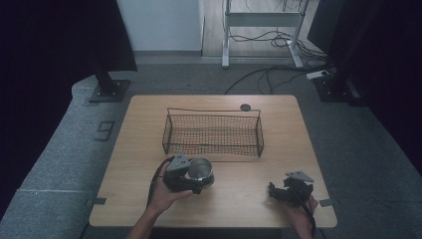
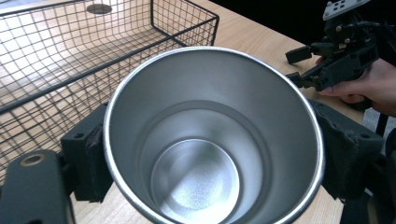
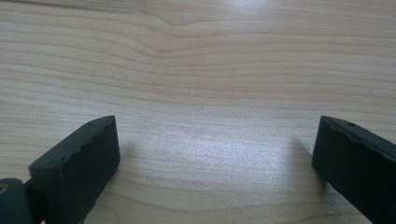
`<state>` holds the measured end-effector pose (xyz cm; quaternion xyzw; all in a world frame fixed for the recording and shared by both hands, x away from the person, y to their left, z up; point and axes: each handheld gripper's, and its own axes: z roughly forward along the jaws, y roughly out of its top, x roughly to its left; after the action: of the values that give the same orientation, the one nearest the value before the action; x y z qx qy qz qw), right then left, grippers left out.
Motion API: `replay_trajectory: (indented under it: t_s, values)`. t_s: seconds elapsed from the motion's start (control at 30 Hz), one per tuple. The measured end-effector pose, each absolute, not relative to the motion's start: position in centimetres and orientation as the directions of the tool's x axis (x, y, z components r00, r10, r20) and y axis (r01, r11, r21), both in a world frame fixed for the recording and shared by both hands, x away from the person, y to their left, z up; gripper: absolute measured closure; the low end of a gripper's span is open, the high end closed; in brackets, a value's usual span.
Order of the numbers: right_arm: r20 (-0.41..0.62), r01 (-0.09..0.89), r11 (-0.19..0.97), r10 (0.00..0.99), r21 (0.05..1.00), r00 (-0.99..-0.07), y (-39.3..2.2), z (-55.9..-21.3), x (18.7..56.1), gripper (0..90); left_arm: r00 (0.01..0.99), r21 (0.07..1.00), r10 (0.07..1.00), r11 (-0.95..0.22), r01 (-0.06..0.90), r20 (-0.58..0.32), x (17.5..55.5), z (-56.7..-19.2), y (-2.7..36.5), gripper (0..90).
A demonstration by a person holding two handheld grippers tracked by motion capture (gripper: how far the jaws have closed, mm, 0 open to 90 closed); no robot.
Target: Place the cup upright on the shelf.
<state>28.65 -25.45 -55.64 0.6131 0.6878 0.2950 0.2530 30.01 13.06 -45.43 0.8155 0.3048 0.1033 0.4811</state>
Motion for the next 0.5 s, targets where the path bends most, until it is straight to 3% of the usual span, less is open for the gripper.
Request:
replay_trajectory:
  t_s: [0.5]
  values:
    - [0.014, 0.694, 0.072, 0.993, 0.716, -0.117, -25.45, -55.64, 28.65, 0.8, 0.783, 0.855, 0.607, -0.325, 0.403, -0.139, 30.65, -44.67, 13.93, 14.3]
